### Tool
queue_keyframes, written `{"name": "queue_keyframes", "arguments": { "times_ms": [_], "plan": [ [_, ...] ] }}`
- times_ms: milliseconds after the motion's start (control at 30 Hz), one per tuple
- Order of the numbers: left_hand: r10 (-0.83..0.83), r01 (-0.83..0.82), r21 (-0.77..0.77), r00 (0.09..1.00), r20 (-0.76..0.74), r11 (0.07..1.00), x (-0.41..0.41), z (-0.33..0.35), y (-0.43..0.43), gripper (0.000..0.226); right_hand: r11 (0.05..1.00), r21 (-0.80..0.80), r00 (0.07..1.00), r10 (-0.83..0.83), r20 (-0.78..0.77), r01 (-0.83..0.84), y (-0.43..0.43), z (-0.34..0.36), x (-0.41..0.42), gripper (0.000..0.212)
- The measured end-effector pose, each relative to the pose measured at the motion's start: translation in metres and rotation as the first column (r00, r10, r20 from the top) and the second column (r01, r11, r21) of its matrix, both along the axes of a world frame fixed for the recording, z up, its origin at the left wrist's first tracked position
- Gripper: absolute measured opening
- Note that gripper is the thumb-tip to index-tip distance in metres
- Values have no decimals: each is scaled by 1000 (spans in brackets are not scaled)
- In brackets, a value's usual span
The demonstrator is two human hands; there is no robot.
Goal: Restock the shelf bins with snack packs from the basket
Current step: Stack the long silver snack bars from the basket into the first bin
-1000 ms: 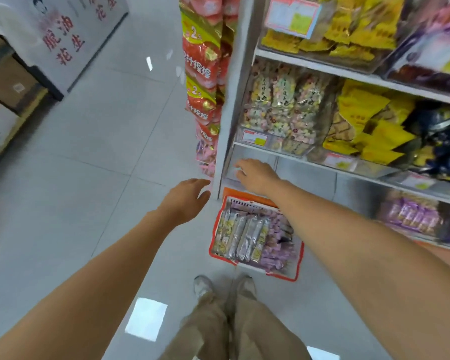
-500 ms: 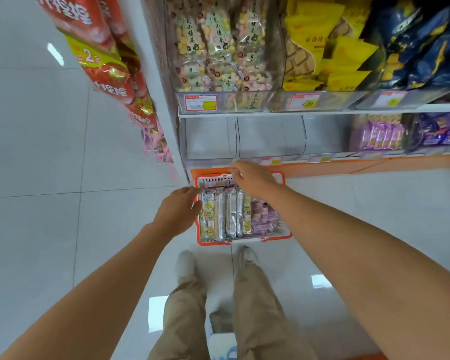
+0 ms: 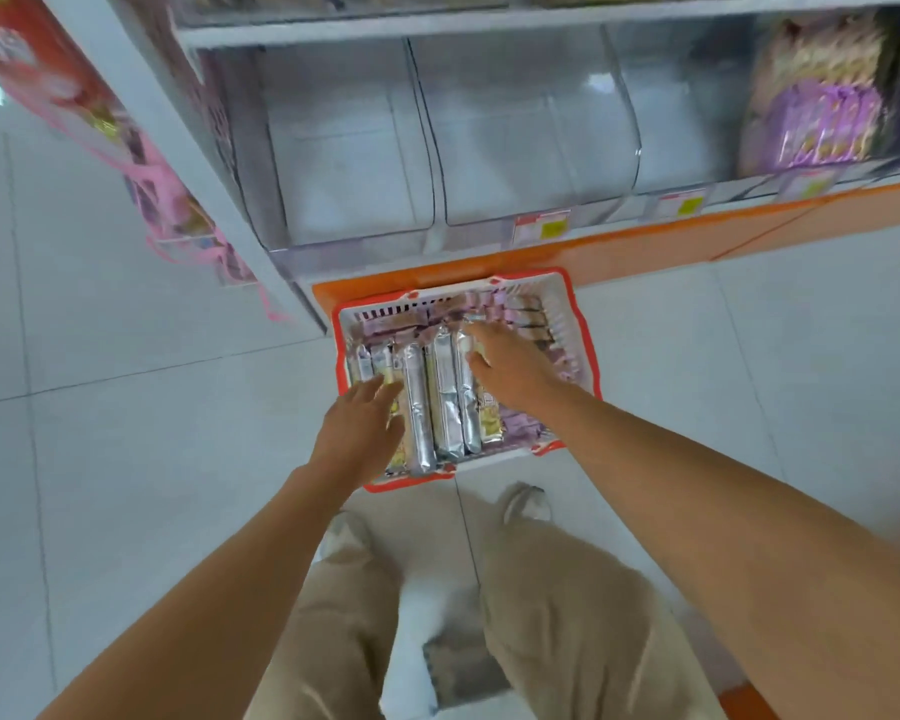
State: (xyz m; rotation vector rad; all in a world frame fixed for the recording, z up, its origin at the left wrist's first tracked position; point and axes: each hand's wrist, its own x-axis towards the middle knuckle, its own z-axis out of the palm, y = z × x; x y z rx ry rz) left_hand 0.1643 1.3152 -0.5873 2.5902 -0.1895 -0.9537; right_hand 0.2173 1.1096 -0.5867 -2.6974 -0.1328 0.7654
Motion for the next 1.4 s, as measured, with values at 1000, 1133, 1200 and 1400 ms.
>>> {"name": "queue_keyframes", "arguments": {
  "times_ms": [1000,1133,1200,1400],
  "plan": [
    [55,8,-143,902,429,990,18,-196,-11,60,896,444,985,-66,157,-11,4,-171,35,49],
    [254,-91,-352,854,453,932,14,-171,-22,58,801,596,962,-208,179,62,2,-152,36,39],
    [367,-178,-496,875,314,850,12,-157,-33,53,778,623,932,-284,224,87,3,-146,37,39],
    [442,-291,-588,888,127,755,4,-137,-50,34,699,702,897,-388,211,137,3,-121,31,57]
  ]
}}
